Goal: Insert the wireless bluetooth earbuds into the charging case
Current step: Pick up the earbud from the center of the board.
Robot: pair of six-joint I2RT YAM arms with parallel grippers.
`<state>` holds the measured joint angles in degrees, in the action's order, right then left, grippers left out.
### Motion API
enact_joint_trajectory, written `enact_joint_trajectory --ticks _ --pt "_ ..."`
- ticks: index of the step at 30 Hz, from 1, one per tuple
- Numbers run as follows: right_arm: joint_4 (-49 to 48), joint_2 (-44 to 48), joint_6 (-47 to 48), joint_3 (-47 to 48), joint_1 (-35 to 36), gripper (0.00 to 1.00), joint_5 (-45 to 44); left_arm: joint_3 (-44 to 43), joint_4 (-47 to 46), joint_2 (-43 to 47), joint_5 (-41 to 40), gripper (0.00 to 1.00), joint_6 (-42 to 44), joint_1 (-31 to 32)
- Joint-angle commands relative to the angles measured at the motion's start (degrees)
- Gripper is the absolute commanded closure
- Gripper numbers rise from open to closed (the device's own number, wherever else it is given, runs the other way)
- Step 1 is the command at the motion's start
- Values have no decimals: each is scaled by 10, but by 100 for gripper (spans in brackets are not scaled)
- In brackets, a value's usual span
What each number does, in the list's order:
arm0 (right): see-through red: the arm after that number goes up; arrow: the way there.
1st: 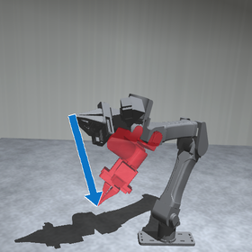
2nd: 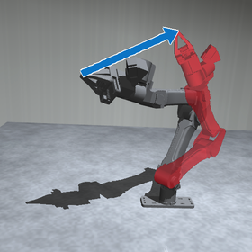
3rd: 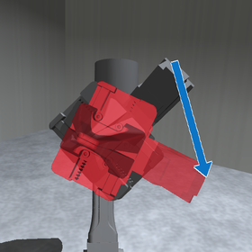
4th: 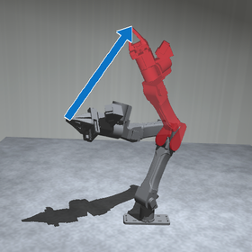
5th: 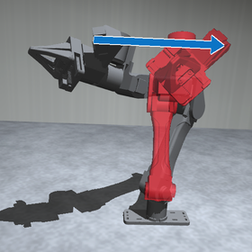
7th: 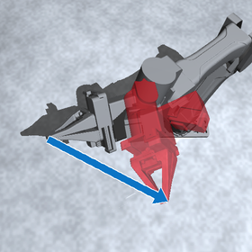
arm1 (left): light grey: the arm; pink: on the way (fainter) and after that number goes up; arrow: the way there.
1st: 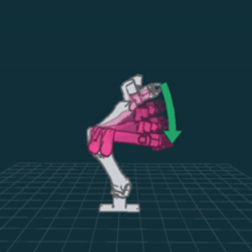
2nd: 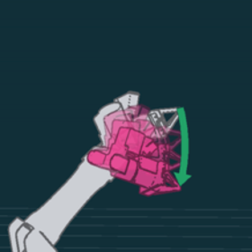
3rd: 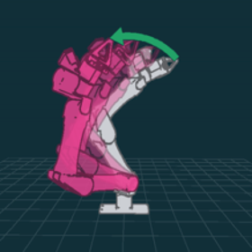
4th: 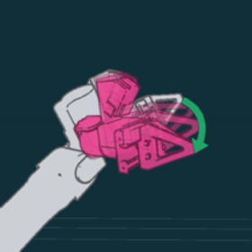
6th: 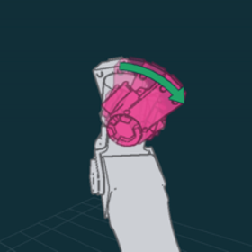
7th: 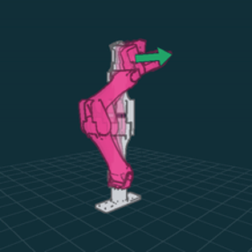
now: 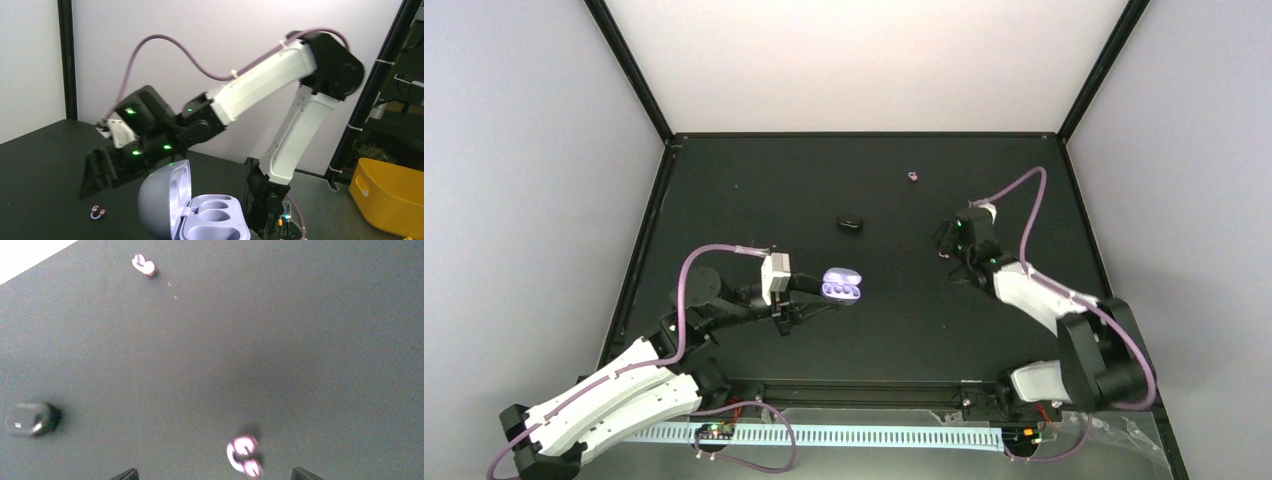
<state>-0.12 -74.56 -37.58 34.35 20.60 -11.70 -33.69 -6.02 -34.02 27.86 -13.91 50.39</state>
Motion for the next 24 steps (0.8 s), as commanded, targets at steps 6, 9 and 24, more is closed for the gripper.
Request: enact_joint_trajectory --ticks 6,9,24 --pt "-55 -199 41 203 -32 26 51 3 -12 12 3 98 -2 3" --pt "-32 -250 78 268 -32 26 78 8 -16 13 0 98 -5 3" --pt "103 -538 98 648 -47 26 133 6 -12 7 -9 98 6 2"
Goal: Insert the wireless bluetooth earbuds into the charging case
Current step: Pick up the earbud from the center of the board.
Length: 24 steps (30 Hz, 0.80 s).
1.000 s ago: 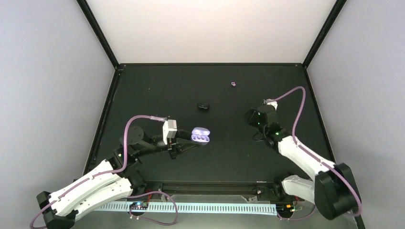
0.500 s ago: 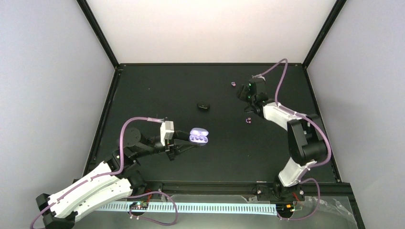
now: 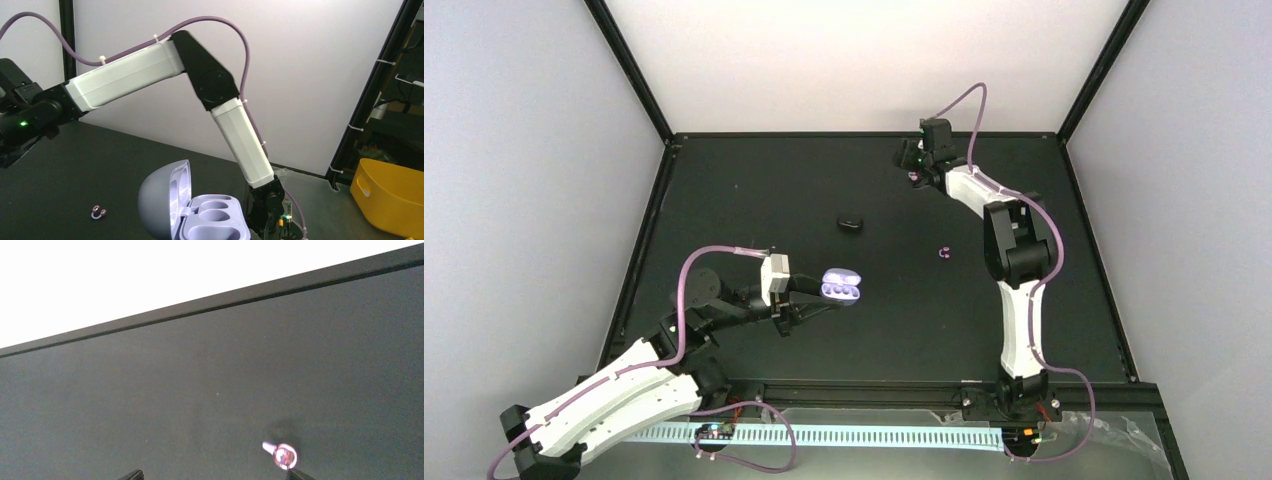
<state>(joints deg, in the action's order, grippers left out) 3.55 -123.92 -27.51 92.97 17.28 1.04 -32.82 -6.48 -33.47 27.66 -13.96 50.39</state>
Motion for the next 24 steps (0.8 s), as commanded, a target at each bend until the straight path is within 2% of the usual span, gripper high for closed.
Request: enact_joint_trajectory --ticks 1,7,13,24 --pt "71 -55 -7 76 -15 26 4 -2 -7 1 -8 98 7 2" --pt "121 -129 -19 186 -21 30 1 -3 -4 -4 -15 99 12 2" --pt "190 -191 -22 296 -23 39 7 -3 -4 -6 -22 98 15 2" --pt "225 -192 -24 293 -24 47 29 -4 -5 -9 -20 98 15 1"
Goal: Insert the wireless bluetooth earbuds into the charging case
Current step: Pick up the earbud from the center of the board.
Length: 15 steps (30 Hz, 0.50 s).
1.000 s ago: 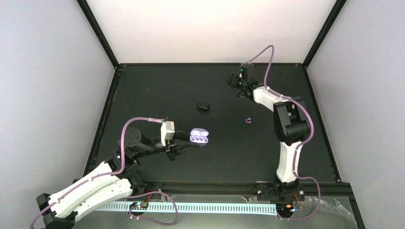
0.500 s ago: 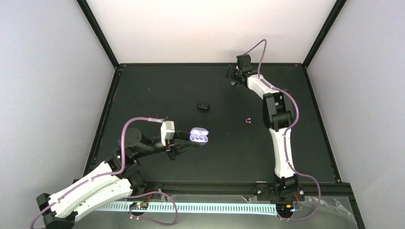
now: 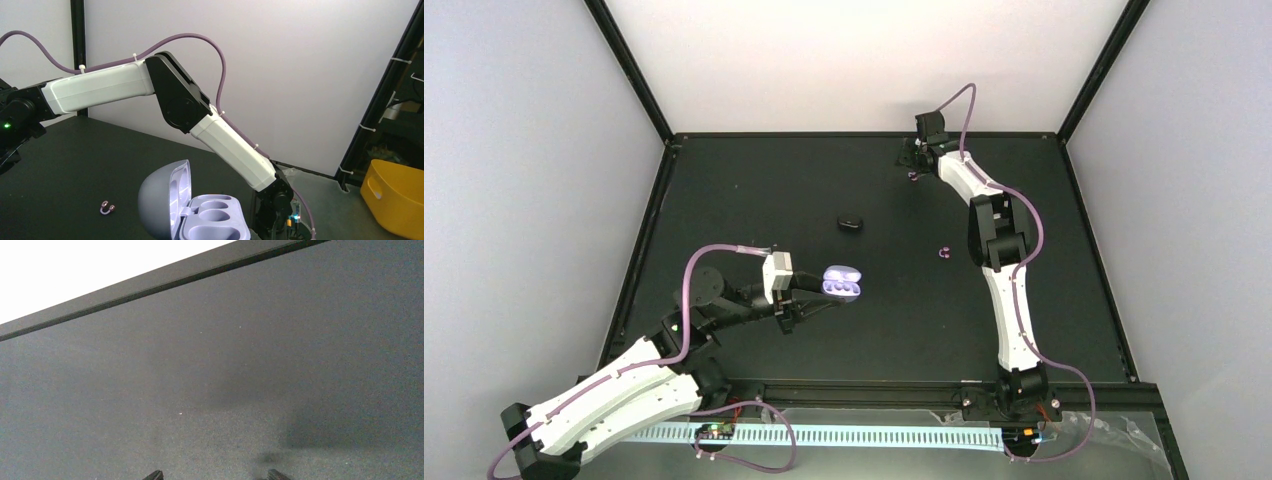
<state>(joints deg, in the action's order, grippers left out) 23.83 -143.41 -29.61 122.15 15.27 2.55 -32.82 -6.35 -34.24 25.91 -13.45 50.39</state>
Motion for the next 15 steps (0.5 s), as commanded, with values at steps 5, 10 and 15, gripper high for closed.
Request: enact_joint_trajectory --ticks 5,10,15 --pt "27 8 2 -1 -2 54 16 -4 -7 -1 0 98 9 2" --pt "41 8 16 0 -2 60 3 -3 -8 -2 1 98 7 1" --pt "52 9 30 -4 -2 59 -19 -3 -9 -2 2 98 6 2"
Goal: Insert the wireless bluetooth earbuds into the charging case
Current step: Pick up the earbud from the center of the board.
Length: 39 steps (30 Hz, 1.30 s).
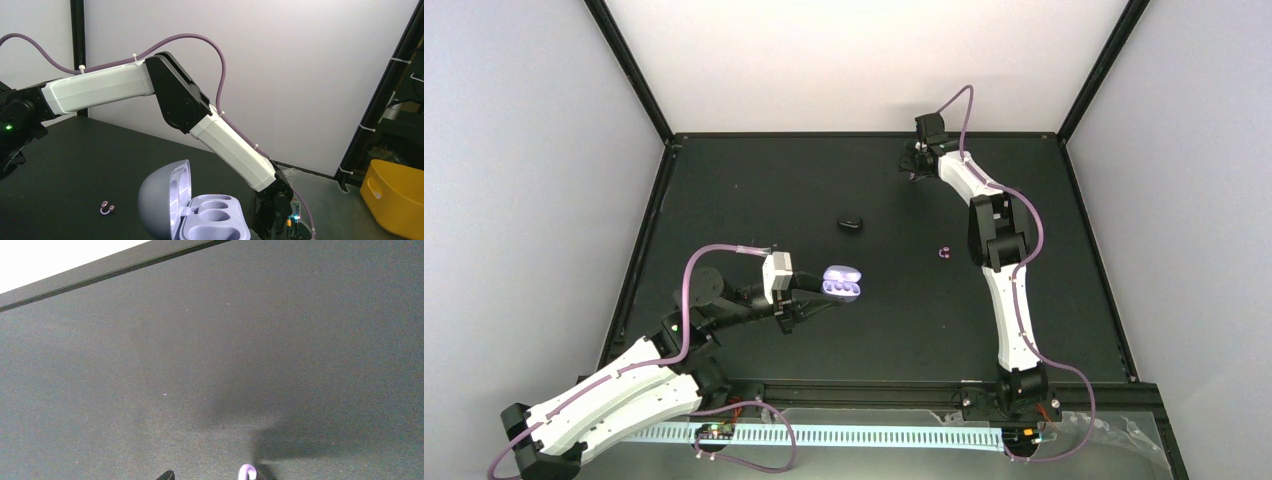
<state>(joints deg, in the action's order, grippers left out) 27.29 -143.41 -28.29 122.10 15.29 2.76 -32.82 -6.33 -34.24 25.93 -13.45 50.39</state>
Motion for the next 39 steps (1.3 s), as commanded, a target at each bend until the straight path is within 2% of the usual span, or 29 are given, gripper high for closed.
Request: enact_joint_trajectory --ticks 1,18,39 --pt "19 10 19 -3 -3 59 -24 -3 -10 -2 3 98 6 1" --pt "20 1 27 10 -3 64 -39 -2 -12 -7 3 98 4 2" --pt "25 -7 33 19 -3 79 -48 -1 -14 -9 3 98 3 1"
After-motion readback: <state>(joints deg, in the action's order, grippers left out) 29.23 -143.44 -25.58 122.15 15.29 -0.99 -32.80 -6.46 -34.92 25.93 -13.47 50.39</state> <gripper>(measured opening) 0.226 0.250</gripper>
